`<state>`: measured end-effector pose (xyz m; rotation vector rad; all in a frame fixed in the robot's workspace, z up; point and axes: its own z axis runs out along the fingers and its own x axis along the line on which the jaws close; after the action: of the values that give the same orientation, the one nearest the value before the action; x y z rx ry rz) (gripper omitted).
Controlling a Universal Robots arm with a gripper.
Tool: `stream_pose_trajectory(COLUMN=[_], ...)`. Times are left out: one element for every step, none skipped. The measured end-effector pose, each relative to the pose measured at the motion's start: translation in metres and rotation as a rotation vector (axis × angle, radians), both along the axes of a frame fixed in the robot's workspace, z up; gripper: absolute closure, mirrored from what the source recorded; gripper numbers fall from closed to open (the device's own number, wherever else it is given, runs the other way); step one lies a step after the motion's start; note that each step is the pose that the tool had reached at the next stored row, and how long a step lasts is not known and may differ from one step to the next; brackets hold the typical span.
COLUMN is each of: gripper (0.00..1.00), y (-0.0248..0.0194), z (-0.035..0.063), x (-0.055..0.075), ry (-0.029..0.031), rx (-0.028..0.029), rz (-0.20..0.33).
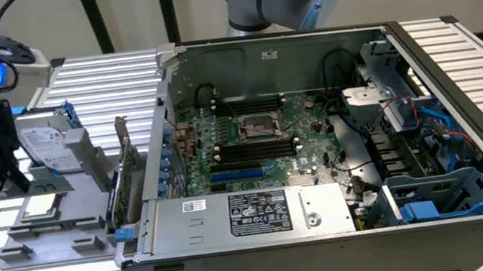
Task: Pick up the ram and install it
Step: 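Pick up the ram and move it above insertion slot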
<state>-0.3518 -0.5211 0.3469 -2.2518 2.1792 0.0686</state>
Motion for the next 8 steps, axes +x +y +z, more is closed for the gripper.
stream_pose_trajectory(gripper=[0.86, 0.86, 0.86, 0.86, 0.86, 0.86, 0.86, 0.86], y=[0.0, 0.0, 0.0, 0.0, 0.0, 0.0, 0.0, 0.0], z=[0.0044, 0.0086, 0.0129, 0.0165, 0.02, 0.0231, 0.0254, 0.027], x=[0.002, 0.004, 0.007, 0.01, 0.013, 0.016, 0.02, 0.025], ry=[-0.0001, -0.0001, 0.0, -0.0001, -0.0001, 0.0, -0.0002, 0.0002], rx=[0.0012, 0.0023, 0.0037, 0.0054, 0.0071, 0.0093, 0.0124, 0.0155], rz=[0.002, 0.003, 0.005, 0.006, 0.006, 0.007, 0.007, 0.008])
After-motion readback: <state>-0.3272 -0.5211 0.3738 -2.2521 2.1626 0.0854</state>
